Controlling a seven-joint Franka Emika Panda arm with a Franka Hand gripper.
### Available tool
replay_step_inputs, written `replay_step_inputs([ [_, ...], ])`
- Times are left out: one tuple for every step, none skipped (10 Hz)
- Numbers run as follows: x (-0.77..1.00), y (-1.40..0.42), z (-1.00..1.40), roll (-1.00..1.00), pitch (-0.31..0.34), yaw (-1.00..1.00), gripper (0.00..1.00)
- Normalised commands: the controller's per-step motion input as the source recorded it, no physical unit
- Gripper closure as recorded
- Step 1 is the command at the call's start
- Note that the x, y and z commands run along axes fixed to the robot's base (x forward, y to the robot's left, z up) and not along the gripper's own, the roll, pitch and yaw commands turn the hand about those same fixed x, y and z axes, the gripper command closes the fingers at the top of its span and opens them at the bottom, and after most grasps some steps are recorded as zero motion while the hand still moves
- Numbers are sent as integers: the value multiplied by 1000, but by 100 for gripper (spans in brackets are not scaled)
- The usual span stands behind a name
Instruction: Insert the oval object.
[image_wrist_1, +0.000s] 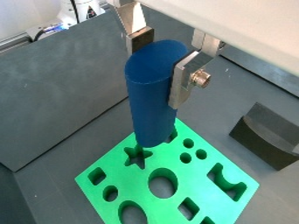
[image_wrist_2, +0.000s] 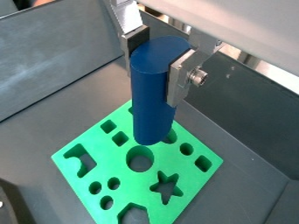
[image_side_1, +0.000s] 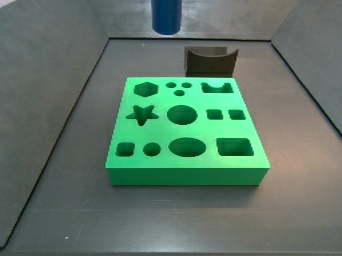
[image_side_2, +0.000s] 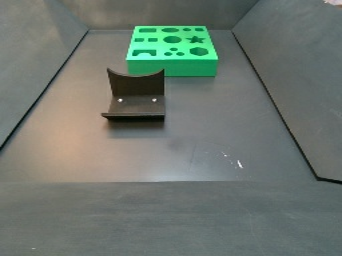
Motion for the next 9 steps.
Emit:
replay_step_inputs([
  [109,-560,-894,40,-143,-457,100],
  [86,-560,-906,46,-154,-477,100],
  [0,-503,-903,51,-167,-603,100],
  [0,-469,-897,50,-166,-674,100],
  [40,-391,-686,0,-94,-649,100],
  [220,-249,-537,0,-10,-694,100],
  [454,-177,-554,0,0,-643,100],
  [683,-63,-437,43,6,-434,100],
  [757,0,-189,69,59,-331,100],
])
